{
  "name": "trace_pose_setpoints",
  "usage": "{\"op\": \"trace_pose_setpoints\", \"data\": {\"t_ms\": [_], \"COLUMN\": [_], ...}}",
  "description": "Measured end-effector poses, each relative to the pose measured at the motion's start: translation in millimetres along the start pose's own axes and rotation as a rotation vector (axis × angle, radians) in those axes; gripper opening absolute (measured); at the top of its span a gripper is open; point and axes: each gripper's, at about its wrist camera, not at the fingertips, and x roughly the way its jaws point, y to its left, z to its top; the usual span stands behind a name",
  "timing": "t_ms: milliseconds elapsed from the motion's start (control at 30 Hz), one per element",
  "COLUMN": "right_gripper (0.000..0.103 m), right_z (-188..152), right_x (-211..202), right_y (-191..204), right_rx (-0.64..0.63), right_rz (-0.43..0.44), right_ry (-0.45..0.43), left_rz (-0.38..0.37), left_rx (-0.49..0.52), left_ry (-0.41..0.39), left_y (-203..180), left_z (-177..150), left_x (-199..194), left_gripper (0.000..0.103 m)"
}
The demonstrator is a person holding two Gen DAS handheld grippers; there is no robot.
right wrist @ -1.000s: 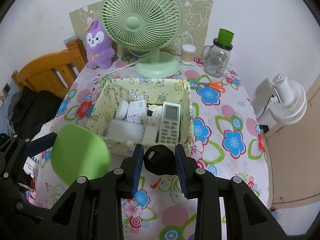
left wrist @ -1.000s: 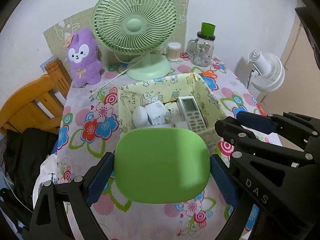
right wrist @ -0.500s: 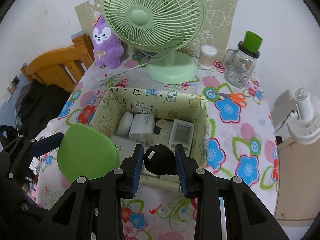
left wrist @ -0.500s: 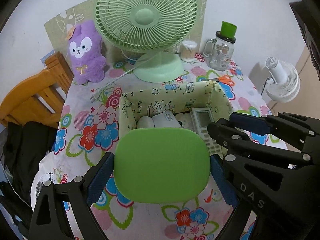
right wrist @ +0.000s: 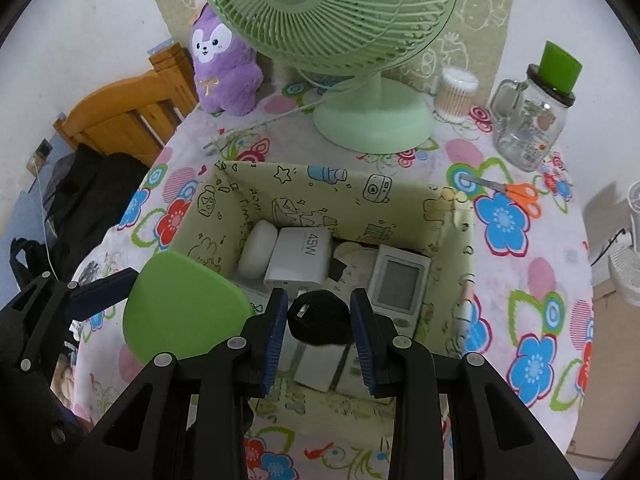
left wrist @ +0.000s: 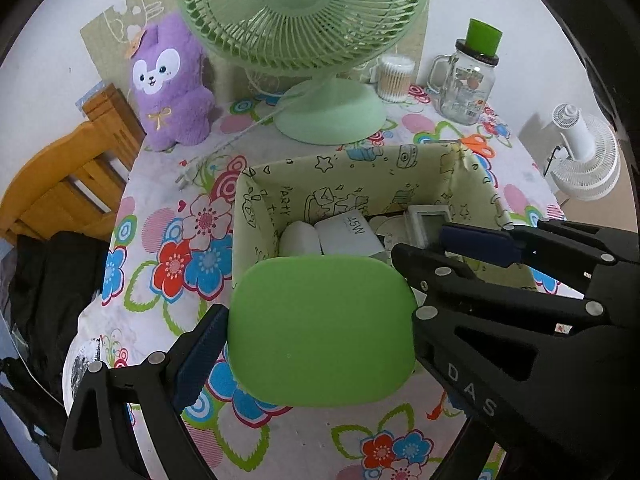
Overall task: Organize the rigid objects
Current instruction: 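Lower the sponge and key into the box and open both tools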
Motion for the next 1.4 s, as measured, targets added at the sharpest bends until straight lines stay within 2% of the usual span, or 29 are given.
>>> {"op": "trace_pose_setpoints", "data": {"t_ms": [167,233,300,500,933,1400], "right_gripper": [0.039,0.05,0.057,0.062,0.068,0.069], "right_z": [0.0,-0.8,-2.7,-8.4,-25.6,-31.8], "right_x": [0.9,-4.0,-12.6,-33.9,-53.7,-45.5], "right_y": [-6.1,-9.1,-14.1,-36.8,-70.4,-85.0], "right_rx": [0.017,0.016,0.014,0.062,0.21,0.246], "right_rz": [-0.016,-0.028,-0.053,-0.109,-0.159,-0.152], "right_ry": [0.009,-0.004,-0.025,-0.055,-0.039,-0.002], "left_rz": [-0.001,-0.005,-0.014,-0.039,-0.07,-0.056], "left_rx": [0.0,-0.002,-0.004,0.016,0.071,0.032], "left_ry": [0.008,0.009,0.008,-0.006,-0.021,0.032], "left_y": [-0.5,-0.9,-1.8,-12.8,-39.6,-42.3], "left_z": [2.7,4.2,6.4,15.0,24.3,27.3], "left_x": [4.1,4.7,4.8,1.7,3.4,34.5], "left_gripper": [0.095,0.095,0.095,0.095,0.095,0.095]}}
